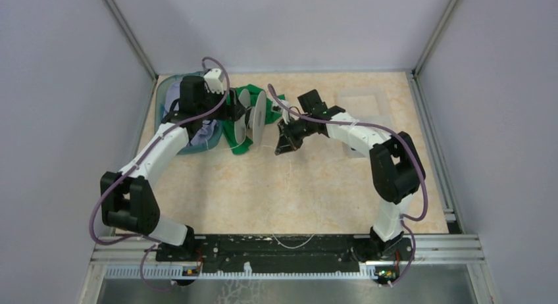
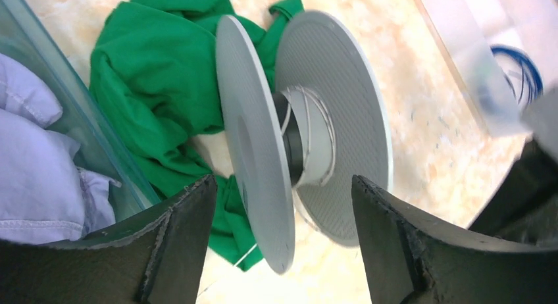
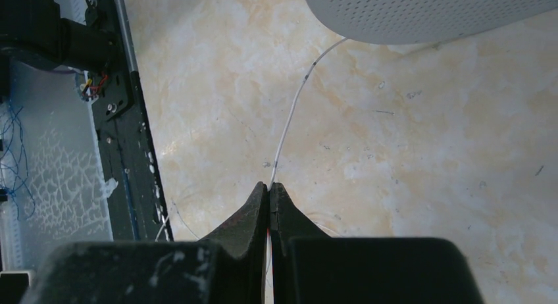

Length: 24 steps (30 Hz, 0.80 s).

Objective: Wrap the cables
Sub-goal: Wrap the cable around the cable reel.

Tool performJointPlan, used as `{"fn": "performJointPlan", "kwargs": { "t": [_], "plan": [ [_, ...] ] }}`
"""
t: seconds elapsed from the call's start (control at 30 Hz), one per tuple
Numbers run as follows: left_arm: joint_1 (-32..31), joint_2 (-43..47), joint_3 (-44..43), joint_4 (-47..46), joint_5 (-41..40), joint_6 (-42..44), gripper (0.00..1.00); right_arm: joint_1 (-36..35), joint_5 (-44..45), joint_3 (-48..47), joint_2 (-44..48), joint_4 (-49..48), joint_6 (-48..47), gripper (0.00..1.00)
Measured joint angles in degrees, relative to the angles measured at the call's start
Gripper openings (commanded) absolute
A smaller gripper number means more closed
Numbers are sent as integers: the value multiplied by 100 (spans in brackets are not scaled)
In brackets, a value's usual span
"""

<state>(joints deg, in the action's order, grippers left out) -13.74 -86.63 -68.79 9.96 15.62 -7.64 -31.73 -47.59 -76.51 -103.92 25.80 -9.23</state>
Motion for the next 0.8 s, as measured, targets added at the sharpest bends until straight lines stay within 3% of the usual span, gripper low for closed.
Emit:
{"fn": "performJointPlan", "kwargs": {
  "t": [0.1,0.3,0.6,0.8],
  "plan": [
    [0,354,345,50,236,382,79,76,-9,-101,0,-7,63,0],
    [0,866,1217,76,326,1139,66,192,0,-363,-2,-9,138,0],
    [-199,555,1569,-151,210,1513,38,262,101,-546,-9,33,133,0],
    [-645,306,1471,-269,-267,1491,1,267,203,-614,-9,190,61,0]
  ]
}}
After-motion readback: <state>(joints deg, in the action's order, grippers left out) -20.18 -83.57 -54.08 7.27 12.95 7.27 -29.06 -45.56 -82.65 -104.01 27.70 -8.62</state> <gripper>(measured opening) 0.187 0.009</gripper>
